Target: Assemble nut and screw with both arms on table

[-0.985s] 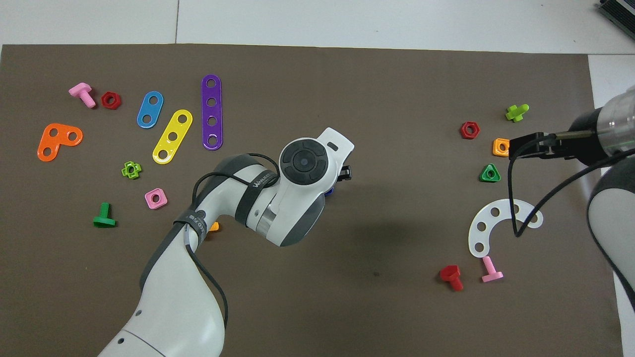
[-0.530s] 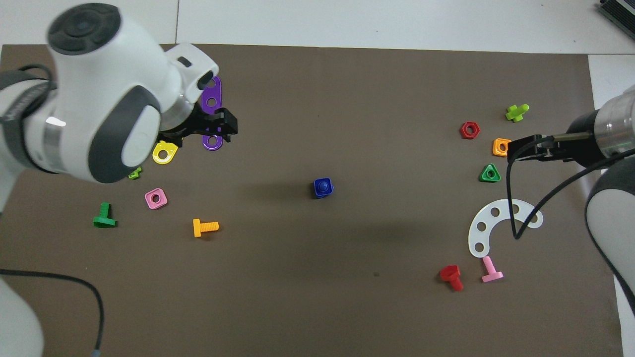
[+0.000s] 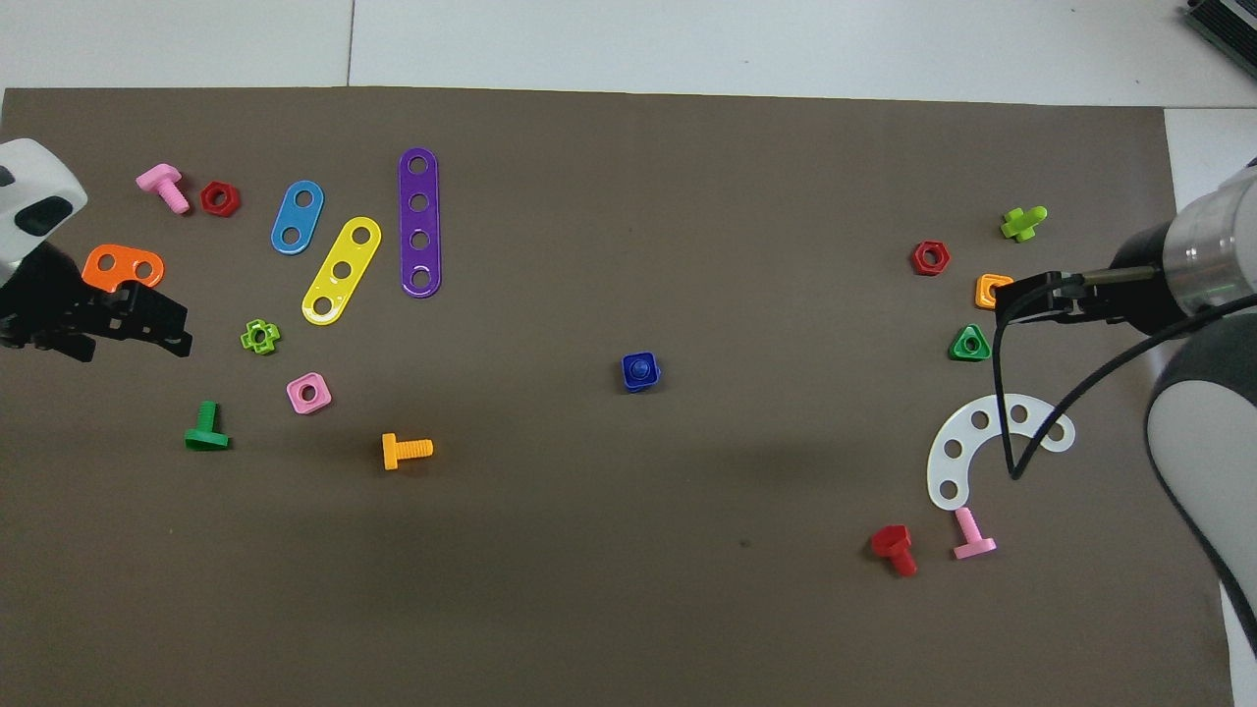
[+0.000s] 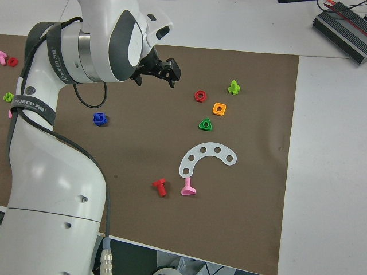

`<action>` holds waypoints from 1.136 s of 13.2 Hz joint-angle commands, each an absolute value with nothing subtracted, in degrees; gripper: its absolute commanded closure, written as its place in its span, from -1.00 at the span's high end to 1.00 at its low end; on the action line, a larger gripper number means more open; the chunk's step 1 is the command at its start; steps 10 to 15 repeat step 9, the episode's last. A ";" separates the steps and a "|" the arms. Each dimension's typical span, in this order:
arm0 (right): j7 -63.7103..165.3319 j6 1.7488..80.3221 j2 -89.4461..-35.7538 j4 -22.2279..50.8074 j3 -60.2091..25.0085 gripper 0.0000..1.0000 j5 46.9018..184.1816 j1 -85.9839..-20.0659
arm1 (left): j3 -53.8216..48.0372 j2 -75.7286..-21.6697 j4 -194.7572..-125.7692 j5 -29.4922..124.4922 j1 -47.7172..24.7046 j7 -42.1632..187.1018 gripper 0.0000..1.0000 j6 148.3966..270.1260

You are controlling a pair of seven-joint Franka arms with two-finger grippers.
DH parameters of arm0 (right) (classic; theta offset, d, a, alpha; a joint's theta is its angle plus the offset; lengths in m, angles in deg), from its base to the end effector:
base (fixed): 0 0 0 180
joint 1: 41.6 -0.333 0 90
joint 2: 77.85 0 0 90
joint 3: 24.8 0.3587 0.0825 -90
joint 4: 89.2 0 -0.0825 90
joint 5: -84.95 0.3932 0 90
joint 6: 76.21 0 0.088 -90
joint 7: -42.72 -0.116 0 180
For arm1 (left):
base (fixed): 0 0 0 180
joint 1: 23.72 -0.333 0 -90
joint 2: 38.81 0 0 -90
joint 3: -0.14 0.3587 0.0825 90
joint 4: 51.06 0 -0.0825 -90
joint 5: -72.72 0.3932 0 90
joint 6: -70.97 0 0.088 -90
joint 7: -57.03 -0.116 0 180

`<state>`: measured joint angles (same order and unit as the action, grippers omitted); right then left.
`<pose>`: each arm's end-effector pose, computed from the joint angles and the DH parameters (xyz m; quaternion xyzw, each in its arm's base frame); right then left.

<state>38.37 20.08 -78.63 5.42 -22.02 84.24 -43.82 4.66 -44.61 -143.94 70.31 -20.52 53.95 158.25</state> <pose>0.5663 0.0484 0.6366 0.9997 0.0062 0.0218 0.0047 0.5828 0.0062 0.5729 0.9948 -0.0140 -0.0984 0.0208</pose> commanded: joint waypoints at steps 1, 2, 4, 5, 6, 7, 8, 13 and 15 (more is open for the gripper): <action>39.56 19.76 -79.00 5.55 -21.64 1.00 83.63 -43.71 | 3.74 -40.57 -144.08 72.72 -19.77 54.48 1.00 160.09; 39.56 20.03 -78.91 5.46 -21.64 1.00 83.63 -43.71 | 3.74 -41.01 -142.57 72.99 -19.77 54.56 1.00 160.35; 39.56 21.52 -78.73 5.46 -21.64 1.00 83.72 -43.45 | 3.65 -41.54 -141.33 73.43 -19.68 54.83 1.00 162.89; 39.56 21.52 -78.73 5.46 -21.64 1.00 83.81 -43.27 | 3.65 -41.54 -141.33 73.17 -19.68 55.09 1.00 164.55; 39.91 21.61 -78.65 5.29 -21.72 1.00 83.81 -43.10 | 3.65 -41.54 -141.33 73.16 -19.77 55.09 1.00 165.44; 40.09 21.70 -78.56 5.20 -21.72 1.00 83.81 -43.09 | 3.74 -41.45 -141.33 73.34 -19.77 55.18 1.00 165.54; 40.09 21.61 -78.56 5.11 -21.72 1.00 83.90 -43.01 | 3.74 -41.36 -141.33 73.34 -19.77 55.27 1.00 165.54; 39.91 21.35 -78.64 5.19 -21.81 1.00 83.72 -43.44 | 3.74 -41.36 -141.33 73.34 -19.77 55.27 1.00 165.45; 39.91 21.35 -78.64 5.19 -21.81 1.00 83.72 -43.44 | 3.74 -41.36 -141.33 73.34 -19.77 55.27 1.00 165.45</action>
